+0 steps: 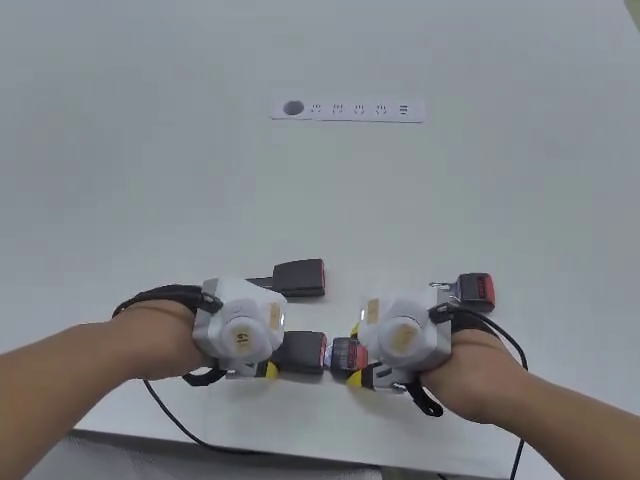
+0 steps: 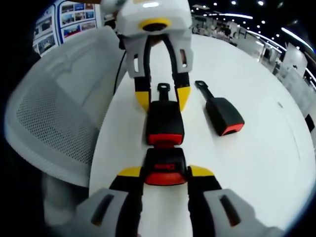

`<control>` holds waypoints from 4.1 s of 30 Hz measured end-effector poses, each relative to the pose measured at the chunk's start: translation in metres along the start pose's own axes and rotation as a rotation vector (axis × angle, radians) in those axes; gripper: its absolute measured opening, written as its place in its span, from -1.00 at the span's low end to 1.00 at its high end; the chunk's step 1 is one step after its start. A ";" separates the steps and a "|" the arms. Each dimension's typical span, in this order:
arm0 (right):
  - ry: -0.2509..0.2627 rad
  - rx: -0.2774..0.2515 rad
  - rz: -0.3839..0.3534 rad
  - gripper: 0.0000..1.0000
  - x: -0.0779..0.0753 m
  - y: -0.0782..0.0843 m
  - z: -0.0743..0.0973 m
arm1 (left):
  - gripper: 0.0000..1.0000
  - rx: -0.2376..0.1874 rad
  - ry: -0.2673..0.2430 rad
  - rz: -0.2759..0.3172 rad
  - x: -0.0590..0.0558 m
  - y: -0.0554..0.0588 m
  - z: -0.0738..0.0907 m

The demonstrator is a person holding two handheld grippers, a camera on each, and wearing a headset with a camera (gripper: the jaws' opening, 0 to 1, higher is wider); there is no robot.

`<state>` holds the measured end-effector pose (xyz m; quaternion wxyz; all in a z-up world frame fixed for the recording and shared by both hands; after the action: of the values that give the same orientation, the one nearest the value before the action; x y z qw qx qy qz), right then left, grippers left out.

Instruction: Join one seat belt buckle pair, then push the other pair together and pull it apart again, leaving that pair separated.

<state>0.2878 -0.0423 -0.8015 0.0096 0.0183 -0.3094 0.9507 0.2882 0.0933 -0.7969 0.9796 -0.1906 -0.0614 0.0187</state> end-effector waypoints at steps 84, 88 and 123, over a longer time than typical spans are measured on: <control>0.150 0.050 -0.104 -0.37 -0.094 0.117 0.113 | -0.13 0.033 -0.103 0.038 0.097 -0.011 0.002; 0.133 0.059 -0.094 -0.36 -0.096 0.122 0.111 | -0.13 0.039 -0.092 0.031 0.100 -0.012 -0.003; 0.088 0.094 0.031 -0.36 -0.102 0.105 0.091 | -0.35 0.073 -0.055 -0.073 0.104 -0.015 -0.016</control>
<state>0.3896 -0.1820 -0.7939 0.0074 -0.0279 -0.2641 0.9641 0.3931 0.0795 -0.7940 0.9839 -0.1519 -0.0942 -0.0094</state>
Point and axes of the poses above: the centre of the closed fingertips' face, and the gripper's own axes: z roughly backward along the fingers, x roughly to its left, y roughly out of its underside, the point moved 6 cm from there along z, roughly backward along the fingers, and after that the axes turned 3 degrees about -y, right-handed, at the moved point
